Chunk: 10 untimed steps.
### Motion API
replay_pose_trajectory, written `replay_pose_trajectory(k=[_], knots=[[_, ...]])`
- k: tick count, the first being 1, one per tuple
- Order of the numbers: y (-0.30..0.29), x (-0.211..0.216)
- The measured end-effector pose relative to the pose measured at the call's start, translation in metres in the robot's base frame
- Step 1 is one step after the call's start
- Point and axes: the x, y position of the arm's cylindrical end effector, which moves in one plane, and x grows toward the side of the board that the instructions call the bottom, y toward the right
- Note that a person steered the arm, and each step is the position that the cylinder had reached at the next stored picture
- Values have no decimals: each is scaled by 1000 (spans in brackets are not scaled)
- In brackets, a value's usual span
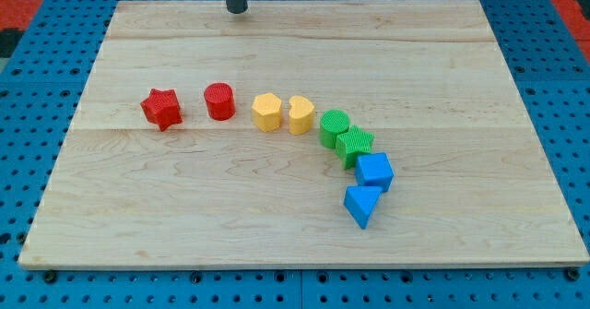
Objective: Push yellow heart along with yellow hexagon slightly left
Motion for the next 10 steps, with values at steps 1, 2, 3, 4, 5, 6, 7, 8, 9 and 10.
replay_pose_trajectory(k=[1,2,3,4,5,6,7,8,9,10], knots=[[0,2],[6,4],[13,13],[107,19],[168,67],[138,124],[116,180],[157,197],[134,217],[64,233]])
